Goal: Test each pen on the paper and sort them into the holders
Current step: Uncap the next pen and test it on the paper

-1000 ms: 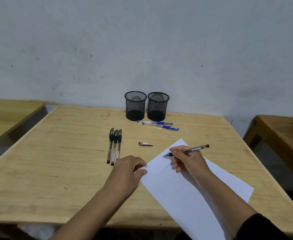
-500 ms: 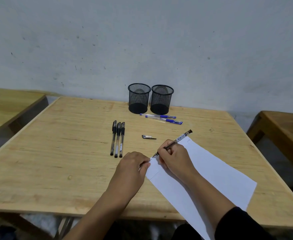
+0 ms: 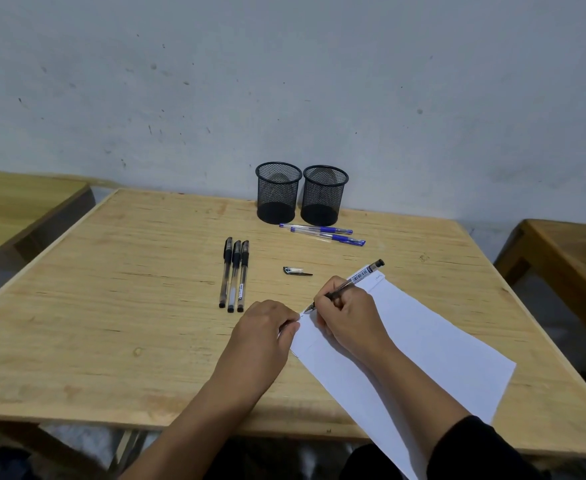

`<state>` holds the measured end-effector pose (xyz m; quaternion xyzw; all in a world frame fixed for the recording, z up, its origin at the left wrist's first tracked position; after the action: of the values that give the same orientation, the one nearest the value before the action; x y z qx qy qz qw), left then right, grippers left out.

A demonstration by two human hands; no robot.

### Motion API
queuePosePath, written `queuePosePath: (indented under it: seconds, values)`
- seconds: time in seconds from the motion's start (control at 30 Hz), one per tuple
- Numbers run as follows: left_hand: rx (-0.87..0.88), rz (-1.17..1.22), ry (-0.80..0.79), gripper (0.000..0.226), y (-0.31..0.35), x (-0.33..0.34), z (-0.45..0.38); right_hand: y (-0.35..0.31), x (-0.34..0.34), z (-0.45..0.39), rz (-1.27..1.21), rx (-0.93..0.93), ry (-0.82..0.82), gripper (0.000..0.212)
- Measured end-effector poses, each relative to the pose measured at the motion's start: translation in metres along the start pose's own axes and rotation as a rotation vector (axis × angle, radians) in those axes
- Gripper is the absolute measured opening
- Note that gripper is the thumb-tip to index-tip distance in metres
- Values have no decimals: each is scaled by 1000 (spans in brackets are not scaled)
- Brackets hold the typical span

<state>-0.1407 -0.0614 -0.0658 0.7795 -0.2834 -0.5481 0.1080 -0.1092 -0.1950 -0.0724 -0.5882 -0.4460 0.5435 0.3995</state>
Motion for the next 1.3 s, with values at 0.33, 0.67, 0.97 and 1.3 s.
queuePosePath:
  seconds: [0.33, 0.67, 0.97, 1.3]
  values:
    - [-3, 1, -7, 20, 0, 1, 0, 3, -4, 0, 24, -5, 33, 12]
    - [-10, -5, -9, 20, -2, 1, 1, 1, -6, 1, 20, 1, 65, 13]
    - [-95, 46, -64, 11, -7, -5, -18, 12, -21, -4, -153, 131, 193, 15]
    - [-176, -119, -196, 29, -21, 11, -89, 20, -45, -19, -519, 287, 312, 22]
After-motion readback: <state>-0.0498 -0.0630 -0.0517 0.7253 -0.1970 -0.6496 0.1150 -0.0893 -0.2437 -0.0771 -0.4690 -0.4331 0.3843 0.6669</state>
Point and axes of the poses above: each hand's wrist, its own z-axis away from the middle knuckle, its own x-axis out of the palm, y = z × x, the point moved 10 cm from there along -z, towards the middle knuckle, and after that the axes turned 8 degrees about -z, right-handed, at the moved point
